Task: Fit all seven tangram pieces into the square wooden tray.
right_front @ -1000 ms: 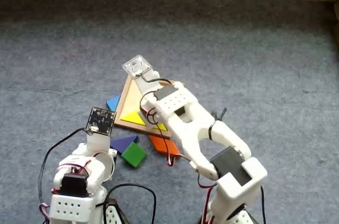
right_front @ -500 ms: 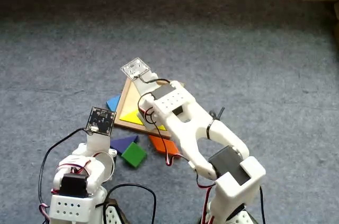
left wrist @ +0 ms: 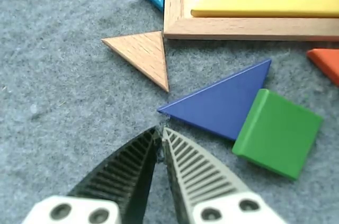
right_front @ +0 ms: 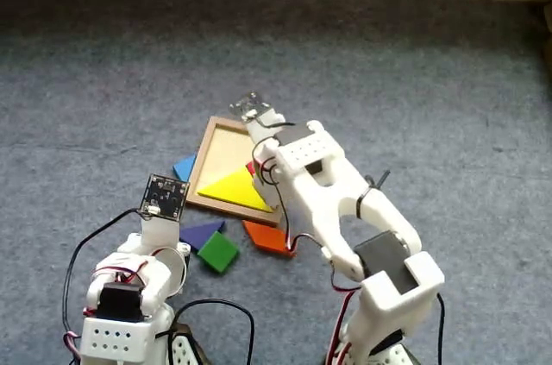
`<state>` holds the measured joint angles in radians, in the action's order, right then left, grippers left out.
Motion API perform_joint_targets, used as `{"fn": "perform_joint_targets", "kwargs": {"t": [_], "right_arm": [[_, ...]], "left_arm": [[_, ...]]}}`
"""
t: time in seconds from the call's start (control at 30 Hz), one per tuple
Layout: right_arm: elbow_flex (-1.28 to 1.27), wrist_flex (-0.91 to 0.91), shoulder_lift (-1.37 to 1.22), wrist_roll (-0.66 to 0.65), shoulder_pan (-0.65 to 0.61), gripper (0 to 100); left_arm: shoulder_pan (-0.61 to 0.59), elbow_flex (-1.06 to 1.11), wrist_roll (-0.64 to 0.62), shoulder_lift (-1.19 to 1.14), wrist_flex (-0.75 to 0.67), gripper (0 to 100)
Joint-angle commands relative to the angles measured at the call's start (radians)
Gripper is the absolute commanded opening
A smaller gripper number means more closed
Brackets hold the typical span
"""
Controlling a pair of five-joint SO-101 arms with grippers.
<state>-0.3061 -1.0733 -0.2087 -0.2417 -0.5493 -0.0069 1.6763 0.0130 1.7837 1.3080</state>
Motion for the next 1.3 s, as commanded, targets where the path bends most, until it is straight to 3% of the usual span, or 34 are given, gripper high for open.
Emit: {"fn": "perform_joint_targets", "kwargs": {"t": [0.0, 0.2, 0.4, 0.6, 0.77, 0.9, 1.27], "right_arm": [[0.016, -0.012, 0.001, -0.021, 0.074, 3.0], [0.018, -0.062, 0.059, -0.077, 0.091, 3.0], [-0.114, -0.058, 0.337, -0.075, 0.101, 3.0], [-0.318, 0.068, 0.562, -0.035, 0.104, 3.0], [-0.364, 0.065, 0.642, -0.032, 0.105, 3.0], [-0.4, 0.031, 0.766, 0.064, 0.165, 3.0], [-0.644, 0.022, 1.171, 0.072, 0.229, 3.0]], "left_arm": [[-0.015, 0.019, -0.008, 0.008, 0.005, 1], [-0.015, 0.019, -0.008, 0.008, 0.005, 1], [-0.015, 0.019, -0.008, 0.008, 0.005, 1], [-0.015, 0.019, -0.008, 0.008, 0.005, 1], [-0.015, 0.019, -0.008, 0.008, 0.005, 1], [-0.015, 0.019, -0.008, 0.008, 0.005, 1], [-0.015, 0.019, -0.008, 0.008, 0.005, 1]]}}
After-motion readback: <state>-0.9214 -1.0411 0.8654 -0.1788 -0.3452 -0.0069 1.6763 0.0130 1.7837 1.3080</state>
